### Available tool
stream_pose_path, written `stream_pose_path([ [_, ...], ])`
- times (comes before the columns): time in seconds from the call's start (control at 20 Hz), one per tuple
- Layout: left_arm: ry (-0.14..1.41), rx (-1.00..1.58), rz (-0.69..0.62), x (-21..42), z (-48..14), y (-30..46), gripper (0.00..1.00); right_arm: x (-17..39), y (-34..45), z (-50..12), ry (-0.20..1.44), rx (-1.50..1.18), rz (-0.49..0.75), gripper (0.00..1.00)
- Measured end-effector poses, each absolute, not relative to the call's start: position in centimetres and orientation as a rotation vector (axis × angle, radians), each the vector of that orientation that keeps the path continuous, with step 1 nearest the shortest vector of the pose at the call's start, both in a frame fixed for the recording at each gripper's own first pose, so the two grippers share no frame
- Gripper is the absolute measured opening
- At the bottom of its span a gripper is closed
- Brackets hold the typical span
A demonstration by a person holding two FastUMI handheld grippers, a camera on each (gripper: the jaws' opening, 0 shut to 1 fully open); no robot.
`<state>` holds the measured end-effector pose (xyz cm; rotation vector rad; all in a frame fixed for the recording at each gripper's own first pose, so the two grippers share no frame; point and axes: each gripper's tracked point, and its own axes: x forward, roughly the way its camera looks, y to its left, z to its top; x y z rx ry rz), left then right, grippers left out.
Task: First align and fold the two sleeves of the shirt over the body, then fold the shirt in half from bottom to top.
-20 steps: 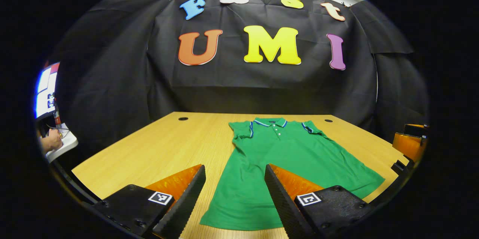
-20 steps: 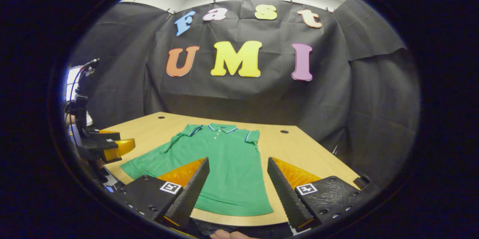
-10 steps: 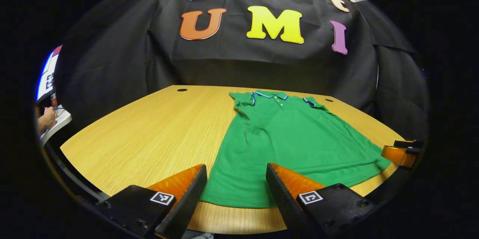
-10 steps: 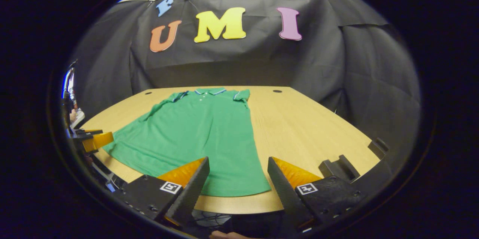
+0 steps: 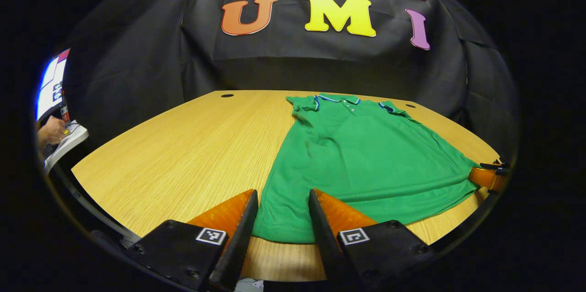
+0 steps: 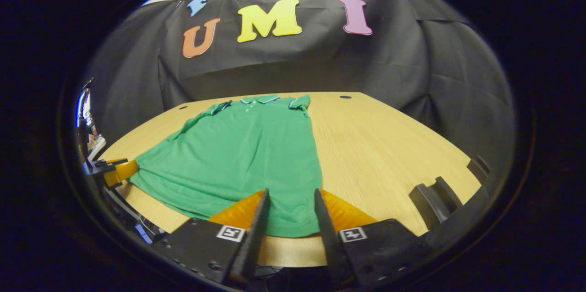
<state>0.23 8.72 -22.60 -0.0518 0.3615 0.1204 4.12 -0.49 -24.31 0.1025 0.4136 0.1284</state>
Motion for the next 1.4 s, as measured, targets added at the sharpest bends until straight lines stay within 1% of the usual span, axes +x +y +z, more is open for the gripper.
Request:
stream_pose_path([
  [0.05, 0.355, -0.063, 0.14, 0.4, -22.6, 9.0, 0.55, 4.1, -0.1, -24.4, 0.42, 0.112, 0.142, 0.35],
  [0.1, 0.349, -0.083, 0.147, 0.6, -22.6, 9.2, 0.4, 4.4, 0.3, -24.4, 0.412, 0.102, 0.162, 0.14],
  [0.15, 0.347, -0.095, 0.142, 0.9, -22.5, 8.9, 0.22, 4.3, 0.1, -24.1, 0.421, 0.092, 0.17, 0.11],
  [0.2, 0.346, -0.093, 0.138, 1.2, -22.5, 8.8, 0.18, 4.5, 0.1, -23.9, 0.418, 0.093, 0.176, 0.05],
  [0.25, 0.351, -0.088, 0.125, 1.4, -22.5, 8.5, 0.13, 4.4, 0.2, -24.1, 0.421, 0.09, 0.182, 0.05],
  [0.3, 0.355, -0.082, 0.107, 1.6, -22.4, 8.1, 0.11, 4.4, 0.2, -23.9, 0.417, 0.094, 0.186, 0.02],
  [0.4, 0.357, -0.116, 0.075, 1.7, -22.1, 7.5, 0.07, 4.3, 0.1, -23.4, 0.409, 0.081, 0.189, 0.02],
  [0.45, 0.351, -0.129, 0.07, 1.8, -21.7, 7.4, 0.07, 4.3, -0.1, -22.9, 0.398, 0.07, 0.188, 0.05],
  [0.65, 0.305, -0.114, 0.06, 2.7, -19.3, 7.2, 0.06, 4.9, -0.2, -19.7, 0.343, 0.073, 0.209, 0.01],
  [0.85, 0.258, -0.094, 0.053, 4.0, -16.4, 7.2, 0.06, 6.6, -0.4, -16.5, 0.288, 0.071, 0.212, 0.02],
  [1.1, 0.187, -0.066, 0.038, 7.6, -11.5, 7.0, 0.06, 10.6, -0.5, -12.4, 0.225, 0.068, 0.215, 0.02],
  [1.35, 0.103, 0.008, 0.034, 13.9, -6.7, 7.1, 0.06, 17.4, 0.2, -6.7, 0.119, 0.092, 0.202, 0.01],
  [1.4, 0.09, 0.02, 0.035, 15.5, -6.1, 7.2, 0.06, 19.1, 0.4, -5.9, 0.112, 0.111, 0.2, 0.0],
])
